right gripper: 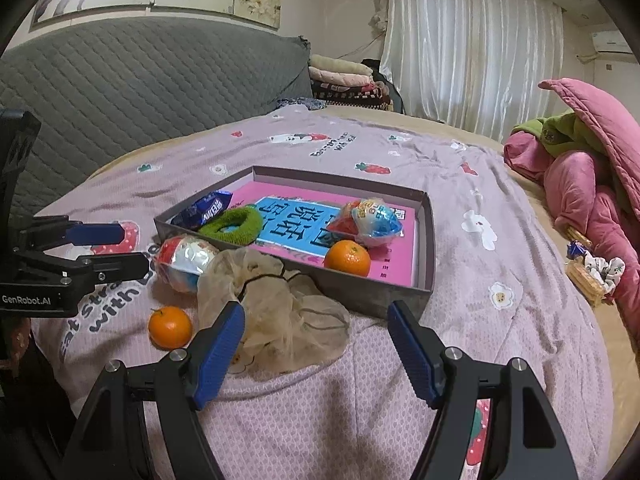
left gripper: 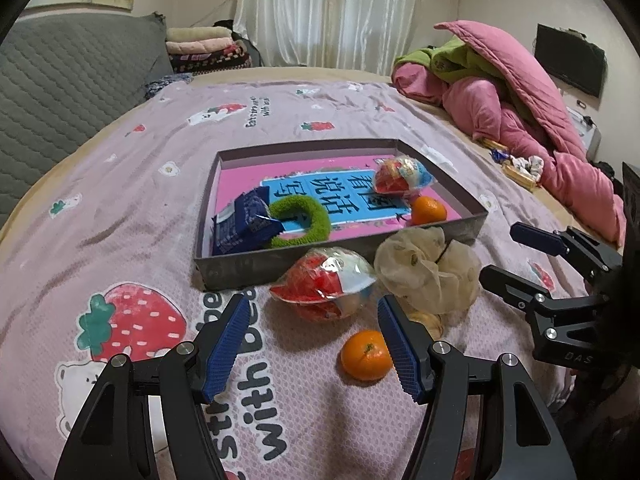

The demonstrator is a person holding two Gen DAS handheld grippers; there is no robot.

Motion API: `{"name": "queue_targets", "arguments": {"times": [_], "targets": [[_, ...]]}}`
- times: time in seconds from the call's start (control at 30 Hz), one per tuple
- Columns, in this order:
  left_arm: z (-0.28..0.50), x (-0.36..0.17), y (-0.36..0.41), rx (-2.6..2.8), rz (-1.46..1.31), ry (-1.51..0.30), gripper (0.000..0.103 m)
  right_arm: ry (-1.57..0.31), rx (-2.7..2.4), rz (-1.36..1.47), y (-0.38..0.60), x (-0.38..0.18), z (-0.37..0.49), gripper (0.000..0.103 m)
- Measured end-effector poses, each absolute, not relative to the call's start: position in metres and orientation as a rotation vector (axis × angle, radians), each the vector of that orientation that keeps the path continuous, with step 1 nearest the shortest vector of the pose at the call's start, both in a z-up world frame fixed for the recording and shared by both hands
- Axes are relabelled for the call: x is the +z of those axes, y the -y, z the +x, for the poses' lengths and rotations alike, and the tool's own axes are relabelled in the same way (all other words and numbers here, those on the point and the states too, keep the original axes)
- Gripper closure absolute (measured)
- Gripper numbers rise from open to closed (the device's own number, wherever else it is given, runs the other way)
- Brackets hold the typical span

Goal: Organize objects
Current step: 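Move the left tool to the loose orange while the right tool approaches the beige mesh bag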

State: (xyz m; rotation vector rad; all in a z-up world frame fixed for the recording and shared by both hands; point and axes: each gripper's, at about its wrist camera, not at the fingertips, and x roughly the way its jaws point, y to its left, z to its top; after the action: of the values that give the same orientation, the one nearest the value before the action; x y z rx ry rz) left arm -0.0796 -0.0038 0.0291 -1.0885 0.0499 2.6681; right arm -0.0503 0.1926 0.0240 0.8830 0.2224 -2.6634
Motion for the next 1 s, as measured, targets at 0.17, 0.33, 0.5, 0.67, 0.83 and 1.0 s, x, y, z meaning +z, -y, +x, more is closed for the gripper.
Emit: {"name": "queue_targets", "arguments": {"times": [0.17,0.33,0.5,0.67,0.83,1.0], "targets": [[-0.076,0.024,-0.002,2.646,-1.102,-0.069,0.035,-0.235,-2.655,0.898,-0.194,0.020,-0.048,0.030],[-0.073,0.018,-0.010,2.619,-1.118,-0.098,0.035,-0.240,-2.644,0.918,-0.195,0.015,-0.046,0.030],[-0.069,0.011,-0.015,2.600,-1.134,-0.126,0.035,-0.254,-2.634,0.927,-0.193,0.012,-0.046,0.030],[-0.068,0.005,-0.020,2.581,-1.167,-0.165,0.035,-0.270,-2.623,0.940,-0.191,0.009,-0.046,0.030],[-0.068,-0.001,-0.024,2.561,-1.193,-0.197,0.035,-0.286,-2.617,0.951,-0.189,0.006,-0.047,0.030],[-0.069,-0.006,-0.028,2.549,-1.211,-0.219,0.035,-0.307,-2.609,0.983,-0.185,0.001,-0.049,0.030]]}}
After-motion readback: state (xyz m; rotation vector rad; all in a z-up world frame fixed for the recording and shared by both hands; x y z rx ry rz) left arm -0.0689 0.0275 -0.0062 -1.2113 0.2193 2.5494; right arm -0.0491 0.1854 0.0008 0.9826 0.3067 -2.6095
